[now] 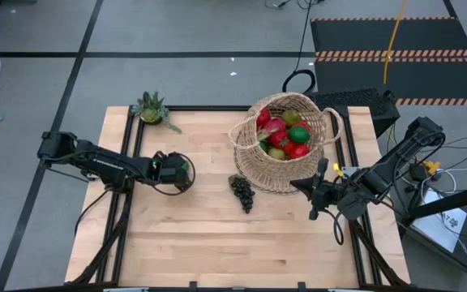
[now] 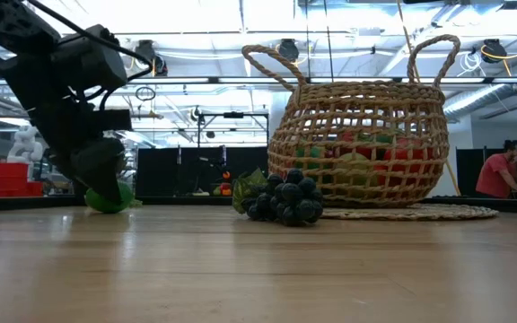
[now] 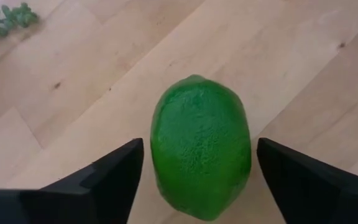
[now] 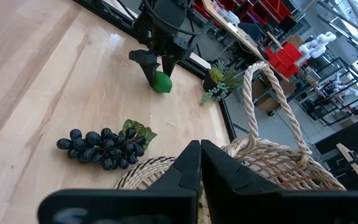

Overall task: Build produce basket
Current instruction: Put the green lime into the brown basket

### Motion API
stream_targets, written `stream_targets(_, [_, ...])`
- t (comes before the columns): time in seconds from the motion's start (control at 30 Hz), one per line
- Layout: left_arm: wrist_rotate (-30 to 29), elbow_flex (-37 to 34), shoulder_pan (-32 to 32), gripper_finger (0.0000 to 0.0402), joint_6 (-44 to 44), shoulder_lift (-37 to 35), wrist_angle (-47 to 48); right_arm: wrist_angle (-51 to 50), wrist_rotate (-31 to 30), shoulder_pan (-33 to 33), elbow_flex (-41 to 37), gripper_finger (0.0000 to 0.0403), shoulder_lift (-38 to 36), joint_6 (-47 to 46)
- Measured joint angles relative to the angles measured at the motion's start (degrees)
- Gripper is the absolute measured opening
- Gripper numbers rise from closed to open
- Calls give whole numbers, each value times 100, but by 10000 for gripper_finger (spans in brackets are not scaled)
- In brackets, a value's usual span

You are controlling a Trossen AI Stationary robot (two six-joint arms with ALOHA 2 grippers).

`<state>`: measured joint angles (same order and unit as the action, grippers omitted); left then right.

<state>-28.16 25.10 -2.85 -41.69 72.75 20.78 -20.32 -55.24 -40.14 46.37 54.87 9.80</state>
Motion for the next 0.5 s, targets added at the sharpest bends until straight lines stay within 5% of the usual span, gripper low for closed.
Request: stream_targets(0.5, [13,505,0,224,1020,0,-317,94,2,0,0,6,0,-9])
